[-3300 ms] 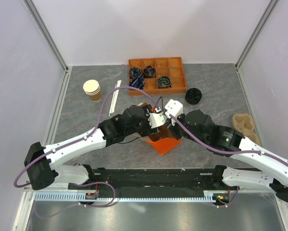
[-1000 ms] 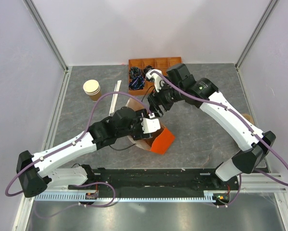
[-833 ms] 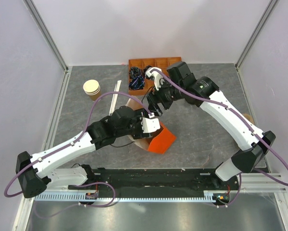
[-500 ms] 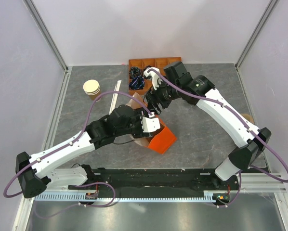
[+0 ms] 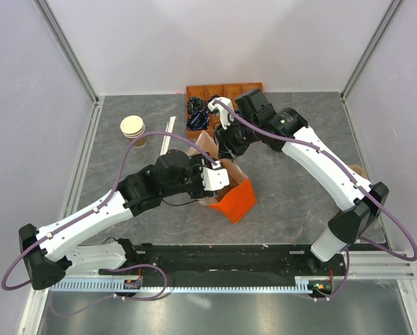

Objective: Pack the takeout coffee

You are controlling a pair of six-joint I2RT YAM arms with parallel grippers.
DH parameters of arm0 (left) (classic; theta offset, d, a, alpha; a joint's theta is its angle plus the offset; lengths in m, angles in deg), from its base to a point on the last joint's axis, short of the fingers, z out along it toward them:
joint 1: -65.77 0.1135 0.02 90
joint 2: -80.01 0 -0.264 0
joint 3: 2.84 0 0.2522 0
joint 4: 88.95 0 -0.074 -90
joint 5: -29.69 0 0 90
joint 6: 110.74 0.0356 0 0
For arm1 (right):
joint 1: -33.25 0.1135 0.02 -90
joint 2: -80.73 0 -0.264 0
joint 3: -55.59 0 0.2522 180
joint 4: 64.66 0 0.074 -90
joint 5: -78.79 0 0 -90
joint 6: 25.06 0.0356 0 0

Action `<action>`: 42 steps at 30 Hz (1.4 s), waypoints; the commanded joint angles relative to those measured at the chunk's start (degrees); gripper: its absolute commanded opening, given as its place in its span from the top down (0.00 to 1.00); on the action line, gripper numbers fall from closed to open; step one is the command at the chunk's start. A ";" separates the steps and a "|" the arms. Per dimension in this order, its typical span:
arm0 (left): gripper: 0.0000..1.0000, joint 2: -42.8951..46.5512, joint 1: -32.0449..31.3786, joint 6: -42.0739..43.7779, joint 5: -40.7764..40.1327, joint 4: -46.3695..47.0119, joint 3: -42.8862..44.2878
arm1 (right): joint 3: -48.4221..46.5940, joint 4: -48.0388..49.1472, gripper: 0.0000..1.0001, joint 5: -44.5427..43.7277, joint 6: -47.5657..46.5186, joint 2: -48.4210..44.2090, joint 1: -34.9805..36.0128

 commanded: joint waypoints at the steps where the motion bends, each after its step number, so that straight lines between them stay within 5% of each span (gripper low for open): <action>1: 0.81 1.55 0.88 1.31 -0.73 -0.36 1.11 | -1.54 -1.27 0.72 -1.38 -0.55 0.99 -0.35; 4: 0.82 1.11 1.76 0.00 -1.43 -0.53 0.85 | -1.72 -1.10 0.99 -0.77 0.15 0.46 -0.35; 5: 0.82 0.94 2.03 -0.36 -1.43 -0.45 0.76 | -1.46 -0.66 1.00 -0.33 0.50 -0.32 -0.35; 11: 0.82 0.67 2.64 -1.68 -3.71 -0.53 0.67 | 13.20 15.23 1.00 2.66 8.39 -12.69 -0.35; 19: 0.83 -0.03 2.56 -0.80 -4.59 -1.41 1.20 | 20.86 22.18 1.00 2.57 11.40 -17.73 0.00; 42: 0.85 -9.43 2.73 2.01 -5.21 8.87 -3.81 | 21.31 20.62 1.00 6.17 14.04 -15.54 -1.49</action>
